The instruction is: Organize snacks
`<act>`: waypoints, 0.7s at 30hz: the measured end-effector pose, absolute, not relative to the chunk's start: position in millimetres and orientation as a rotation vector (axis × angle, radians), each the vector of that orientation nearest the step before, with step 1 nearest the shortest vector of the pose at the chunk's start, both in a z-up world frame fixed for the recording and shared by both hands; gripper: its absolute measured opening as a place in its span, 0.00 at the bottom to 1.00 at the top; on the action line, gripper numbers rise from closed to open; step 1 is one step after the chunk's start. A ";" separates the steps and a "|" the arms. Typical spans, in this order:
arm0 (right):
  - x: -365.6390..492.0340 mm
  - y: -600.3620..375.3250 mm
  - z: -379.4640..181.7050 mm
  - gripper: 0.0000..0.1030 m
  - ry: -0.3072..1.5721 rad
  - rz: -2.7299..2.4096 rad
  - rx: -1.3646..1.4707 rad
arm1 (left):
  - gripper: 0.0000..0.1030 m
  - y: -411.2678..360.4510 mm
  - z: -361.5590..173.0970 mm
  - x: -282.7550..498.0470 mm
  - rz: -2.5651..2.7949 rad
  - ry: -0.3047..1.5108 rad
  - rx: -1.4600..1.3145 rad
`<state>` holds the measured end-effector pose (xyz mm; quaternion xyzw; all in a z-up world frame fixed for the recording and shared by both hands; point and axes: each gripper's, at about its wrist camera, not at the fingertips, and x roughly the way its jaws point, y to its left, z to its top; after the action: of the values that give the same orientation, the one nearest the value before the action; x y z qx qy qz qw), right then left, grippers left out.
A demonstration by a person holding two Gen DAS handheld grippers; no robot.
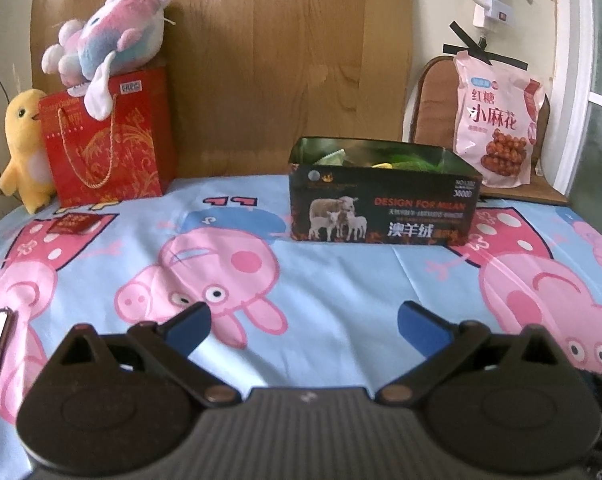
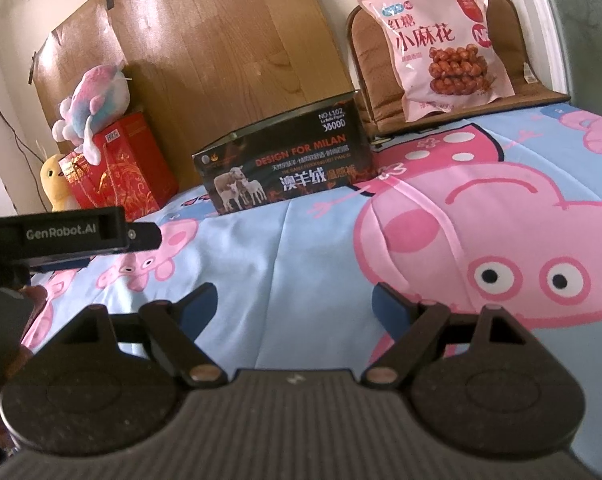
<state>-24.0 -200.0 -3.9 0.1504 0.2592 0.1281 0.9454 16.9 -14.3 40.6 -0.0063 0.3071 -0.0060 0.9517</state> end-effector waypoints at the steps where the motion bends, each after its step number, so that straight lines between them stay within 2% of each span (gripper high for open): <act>1: -24.2 -200.0 -3.6 0.84 0.526 0.260 0.306 | 1.00 -14.0 40.6 16.5 -0.015 0.626 -0.015; 21: -32.5 -198.6 -0.4 0.84 0.515 0.265 0.302 | 1.00 -5.8 38.3 14.4 0.076 0.666 0.003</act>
<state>-32.5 -198.6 -0.4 0.1486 0.2527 0.1300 0.9472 14.4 -5.8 38.3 0.0015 0.3269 0.0371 0.9443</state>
